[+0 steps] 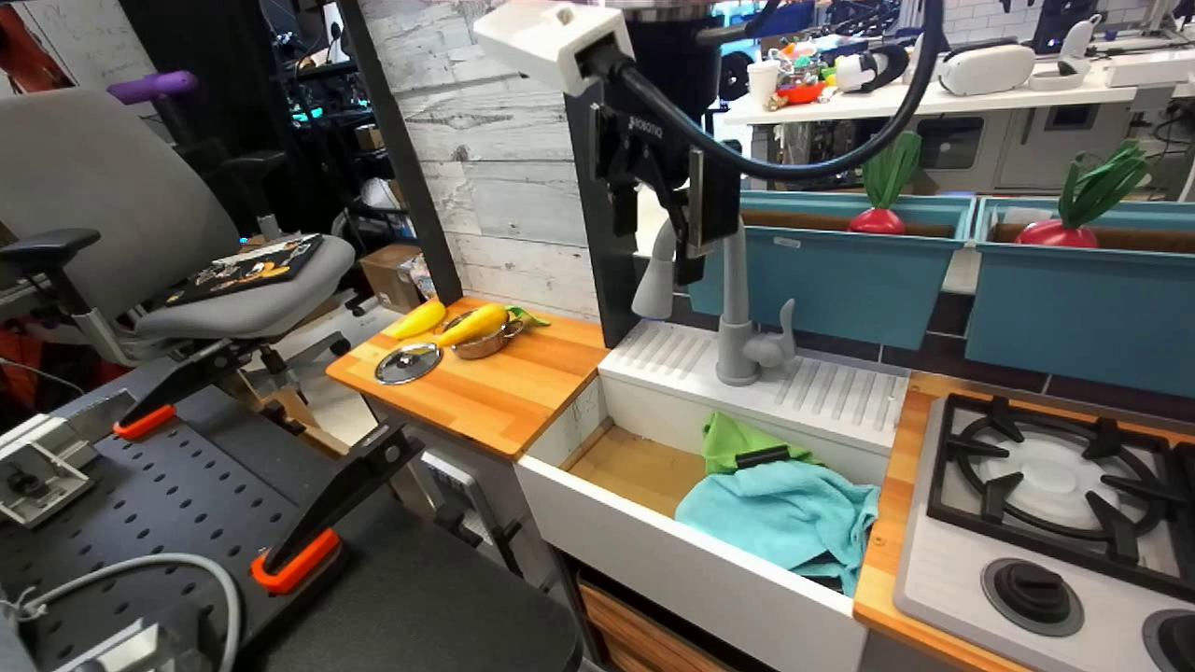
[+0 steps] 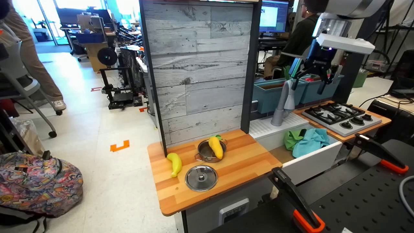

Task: Push the faucet to the left side of the sink.

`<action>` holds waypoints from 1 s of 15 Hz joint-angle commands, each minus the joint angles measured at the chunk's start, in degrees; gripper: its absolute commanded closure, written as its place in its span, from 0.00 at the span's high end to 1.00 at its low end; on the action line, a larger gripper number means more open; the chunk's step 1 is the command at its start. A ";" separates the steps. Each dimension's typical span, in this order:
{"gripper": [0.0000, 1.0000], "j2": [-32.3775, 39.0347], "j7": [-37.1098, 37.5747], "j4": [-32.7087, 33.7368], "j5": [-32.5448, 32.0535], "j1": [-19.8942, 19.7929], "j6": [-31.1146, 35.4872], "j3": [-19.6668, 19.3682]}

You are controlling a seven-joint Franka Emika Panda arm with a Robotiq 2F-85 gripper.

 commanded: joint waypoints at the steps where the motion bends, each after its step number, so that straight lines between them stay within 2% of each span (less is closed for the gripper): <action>1: 1.00 2.08 -0.11 1.15 -0.73 0.31 1.67 1.03; 2: 0.94 2.39 -0.04 1.21 -0.80 0.48 2.25 1.15; 3: 0.72 2.69 0.15 1.39 -0.66 0.54 2.95 1.29; 5: 0.64 3.06 0.15 1.61 -0.34 0.41 4.67 1.72; 8: 0.35 3.43 0.17 1.99 -0.35 0.18 6.68 1.98; 9: 0.77 3.51 0.28 2.16 -0.49 0.25 7.09 1.90; 10: 0.71 3.56 0.34 2.25 -0.58 0.27 7.59 1.88; 11: 0.73 3.65 0.35 2.43 -0.64 0.31 7.85 1.89; 14: 0.99 3.81 0.41 2.74 -0.69 0.34 8.57 1.97; 15: 0.86 3.86 0.33 2.84 -0.73 0.33 8.59 2.00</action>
